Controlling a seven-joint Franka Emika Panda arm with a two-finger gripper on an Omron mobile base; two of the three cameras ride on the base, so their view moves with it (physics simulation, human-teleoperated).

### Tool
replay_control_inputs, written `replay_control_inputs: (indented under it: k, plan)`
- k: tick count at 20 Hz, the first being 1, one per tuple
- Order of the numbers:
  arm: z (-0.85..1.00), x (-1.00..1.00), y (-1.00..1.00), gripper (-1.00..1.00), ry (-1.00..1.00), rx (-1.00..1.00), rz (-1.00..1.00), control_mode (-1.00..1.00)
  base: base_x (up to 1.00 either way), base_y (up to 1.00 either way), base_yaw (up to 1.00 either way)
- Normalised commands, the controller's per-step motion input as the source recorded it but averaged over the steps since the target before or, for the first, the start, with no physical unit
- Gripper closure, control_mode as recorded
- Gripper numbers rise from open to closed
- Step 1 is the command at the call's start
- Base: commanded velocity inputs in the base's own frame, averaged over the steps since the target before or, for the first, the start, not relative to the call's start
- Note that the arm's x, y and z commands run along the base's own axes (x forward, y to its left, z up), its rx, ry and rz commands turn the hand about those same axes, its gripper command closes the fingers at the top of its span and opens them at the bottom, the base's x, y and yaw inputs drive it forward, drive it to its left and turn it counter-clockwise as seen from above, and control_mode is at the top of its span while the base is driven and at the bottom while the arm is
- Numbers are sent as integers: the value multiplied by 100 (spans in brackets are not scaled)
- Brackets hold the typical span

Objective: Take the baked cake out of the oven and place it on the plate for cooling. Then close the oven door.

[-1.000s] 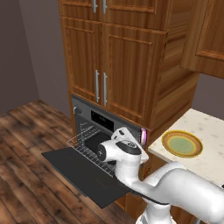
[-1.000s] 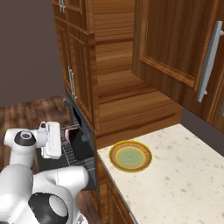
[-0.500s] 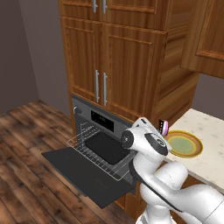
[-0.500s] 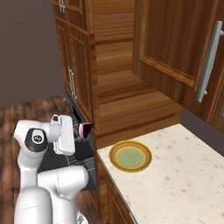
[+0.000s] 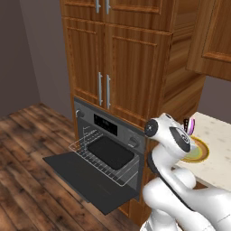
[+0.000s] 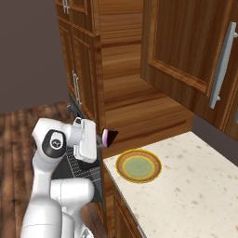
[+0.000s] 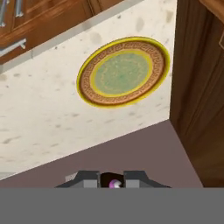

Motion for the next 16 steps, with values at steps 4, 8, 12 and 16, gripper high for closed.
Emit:
replay_control_inputs:
  k: [4,8,12,16]
  plan:
    - [-9,0,-75,100,4,1,0,-100,0,0,0]
    - [-47,1,-48,100,11,5,4,-100,0,0,0]
    - [-75,14,-13,100,13,6,12,-100,0,0,0]
    - [-41,28,0,100,3,6,14,-100,0,0,0]
